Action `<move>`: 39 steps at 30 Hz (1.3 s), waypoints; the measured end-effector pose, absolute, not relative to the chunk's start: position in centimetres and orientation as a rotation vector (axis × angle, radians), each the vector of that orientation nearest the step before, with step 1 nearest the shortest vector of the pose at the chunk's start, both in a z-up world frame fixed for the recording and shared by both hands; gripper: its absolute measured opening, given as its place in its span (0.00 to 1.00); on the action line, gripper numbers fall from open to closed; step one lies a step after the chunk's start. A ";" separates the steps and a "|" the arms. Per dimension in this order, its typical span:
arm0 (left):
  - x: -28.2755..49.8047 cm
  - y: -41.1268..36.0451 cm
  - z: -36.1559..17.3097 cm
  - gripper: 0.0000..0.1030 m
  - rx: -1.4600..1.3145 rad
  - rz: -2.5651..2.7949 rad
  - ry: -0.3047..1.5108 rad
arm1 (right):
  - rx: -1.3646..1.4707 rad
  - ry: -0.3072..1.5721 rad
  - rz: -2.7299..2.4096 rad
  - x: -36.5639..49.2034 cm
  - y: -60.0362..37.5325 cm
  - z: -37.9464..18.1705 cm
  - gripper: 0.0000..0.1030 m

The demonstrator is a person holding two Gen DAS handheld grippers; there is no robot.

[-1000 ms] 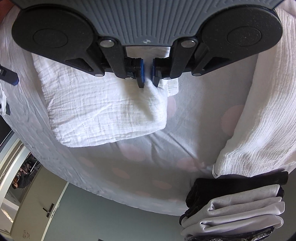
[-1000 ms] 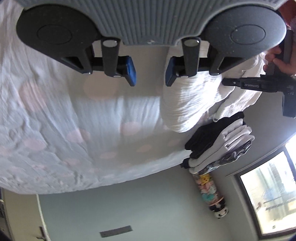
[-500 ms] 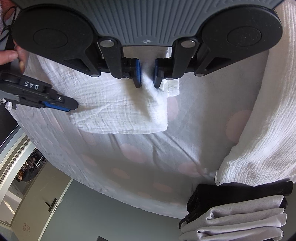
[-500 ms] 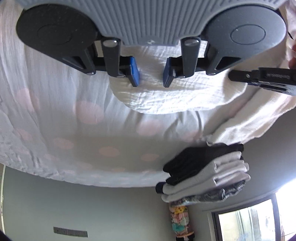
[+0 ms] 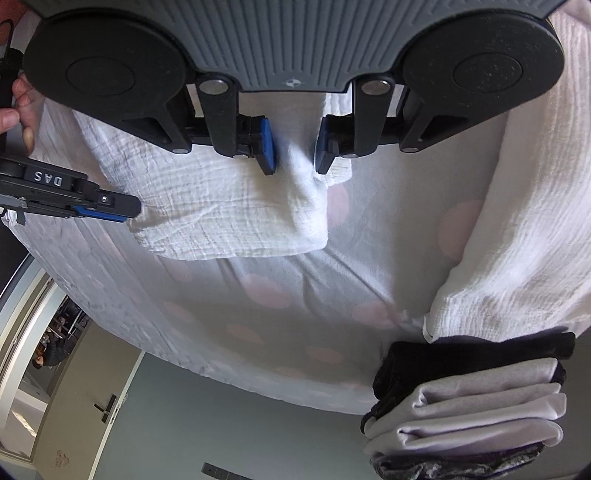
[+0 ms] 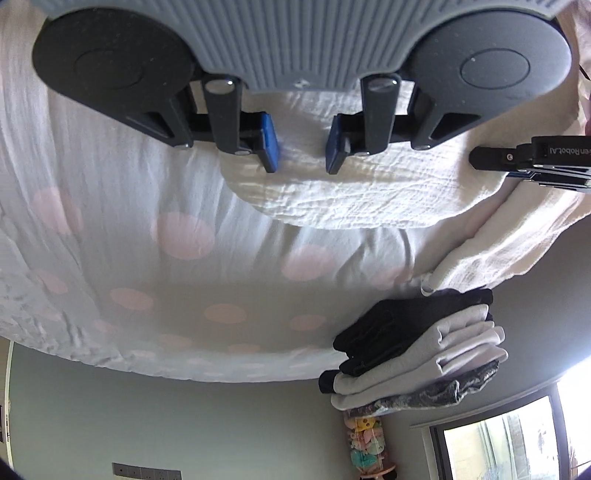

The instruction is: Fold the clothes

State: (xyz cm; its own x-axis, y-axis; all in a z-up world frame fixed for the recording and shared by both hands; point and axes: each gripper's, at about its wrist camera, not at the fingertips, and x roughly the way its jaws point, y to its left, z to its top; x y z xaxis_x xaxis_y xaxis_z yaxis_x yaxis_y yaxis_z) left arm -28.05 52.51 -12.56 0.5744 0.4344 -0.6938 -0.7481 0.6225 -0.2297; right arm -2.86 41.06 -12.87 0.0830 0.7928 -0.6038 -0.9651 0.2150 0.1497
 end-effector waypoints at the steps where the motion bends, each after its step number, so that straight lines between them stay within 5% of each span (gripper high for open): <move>1: -28.5 52.2 -12.1 0.34 -0.545 0.743 0.627 | -0.317 0.639 1.344 -3.2 40.1 -12.3 0.30; 3: -29.4 51.7 -10.9 0.43 -0.559 0.762 0.597 | -0.304 0.609 1.347 -4.1 38.1 -11.4 0.30; 6: -30.8 50.8 -9.1 0.43 -0.587 0.765 0.553 | -0.285 0.577 1.353 -5.6 35.1 -10.5 0.30; 17: -28.0 49.0 -12.0 0.24 -0.573 0.753 0.845 | -0.390 0.703 1.314 -8.9 30.4 -13.0 0.32; 28: -29.0 50.5 -13.3 0.26 -0.641 0.772 0.819 | -0.295 0.786 1.297 -7.4 30.2 -16.1 0.42; 29: -29.6 50.6 -13.0 0.29 -0.656 0.775 0.785 | -0.260 0.792 1.299 -7.0 30.0 -16.0 0.45; 32: -31.1 50.9 -11.8 0.70 -0.691 0.796 0.660 | -0.155 0.808 1.301 -5.9 29.6 -15.6 0.52; 36: -30.8 52.2 -12.1 0.74 -0.693 0.798 0.634 | -0.014 0.828 1.301 -4.4 29.1 -15.2 0.77; 39: -29.9 53.7 -13.6 0.74 -0.690 0.824 0.706 | 0.084 0.853 1.297 -3.2 29.0 -15.0 0.79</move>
